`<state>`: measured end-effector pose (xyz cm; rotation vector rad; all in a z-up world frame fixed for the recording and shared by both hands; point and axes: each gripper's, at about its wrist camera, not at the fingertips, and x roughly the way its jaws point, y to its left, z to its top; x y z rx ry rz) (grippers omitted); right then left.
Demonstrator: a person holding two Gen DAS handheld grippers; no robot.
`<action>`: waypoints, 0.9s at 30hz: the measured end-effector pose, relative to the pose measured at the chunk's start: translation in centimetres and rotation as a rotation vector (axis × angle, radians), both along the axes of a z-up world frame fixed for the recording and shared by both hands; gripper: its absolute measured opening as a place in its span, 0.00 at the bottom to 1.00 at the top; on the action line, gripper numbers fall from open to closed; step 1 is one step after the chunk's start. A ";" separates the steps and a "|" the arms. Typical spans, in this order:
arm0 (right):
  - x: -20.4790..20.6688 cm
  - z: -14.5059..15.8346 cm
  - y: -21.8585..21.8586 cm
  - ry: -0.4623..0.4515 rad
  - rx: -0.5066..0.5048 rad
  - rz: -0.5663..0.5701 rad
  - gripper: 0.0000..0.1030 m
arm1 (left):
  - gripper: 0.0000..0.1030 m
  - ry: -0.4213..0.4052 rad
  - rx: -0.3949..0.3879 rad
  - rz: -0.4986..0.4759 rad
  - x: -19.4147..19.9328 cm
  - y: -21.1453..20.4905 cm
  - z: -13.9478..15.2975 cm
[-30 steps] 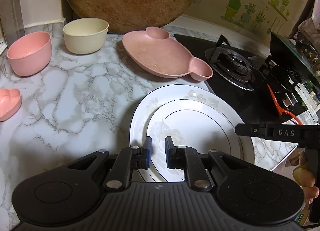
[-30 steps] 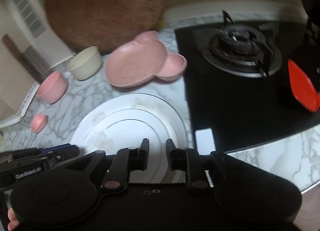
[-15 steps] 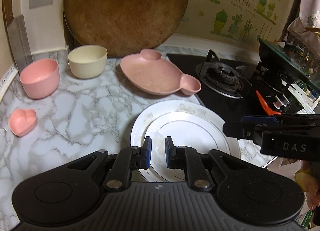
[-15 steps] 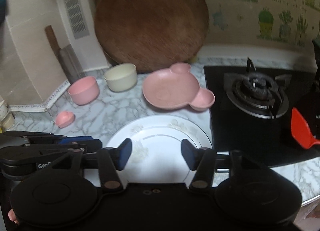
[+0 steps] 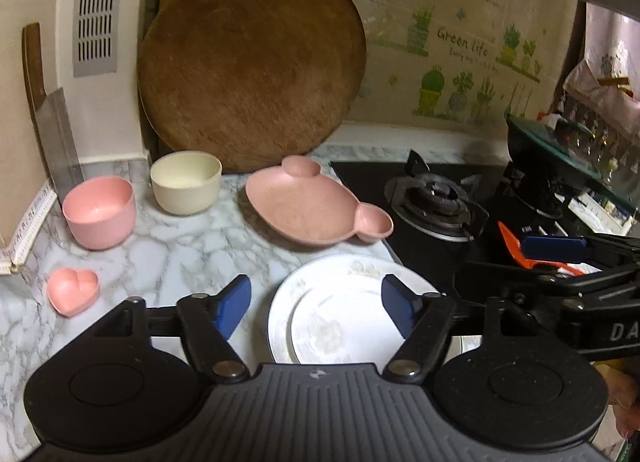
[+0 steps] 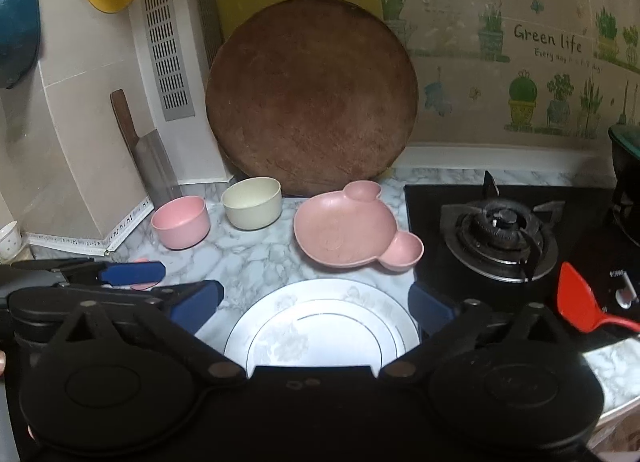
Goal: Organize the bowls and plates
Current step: 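Reach both grippers to the pink bear-shaped plate and close on its rim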
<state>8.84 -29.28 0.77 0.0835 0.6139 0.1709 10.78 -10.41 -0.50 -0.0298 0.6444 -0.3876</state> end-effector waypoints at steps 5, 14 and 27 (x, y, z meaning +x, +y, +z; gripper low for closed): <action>1.8 0.5 -0.2 -0.005 -0.015 0.004 1.00 | 0.75 -0.028 0.006 0.013 1.3 0.0 1.1; 8.5 0.2 -2.1 0.022 -0.055 -0.028 1.00 | 0.76 -0.002 0.021 0.074 8.1 -1.1 1.6; 19.5 -3.0 -4.0 0.126 -0.098 0.006 0.97 | 0.76 0.092 0.056 0.134 17.8 -3.1 -1.2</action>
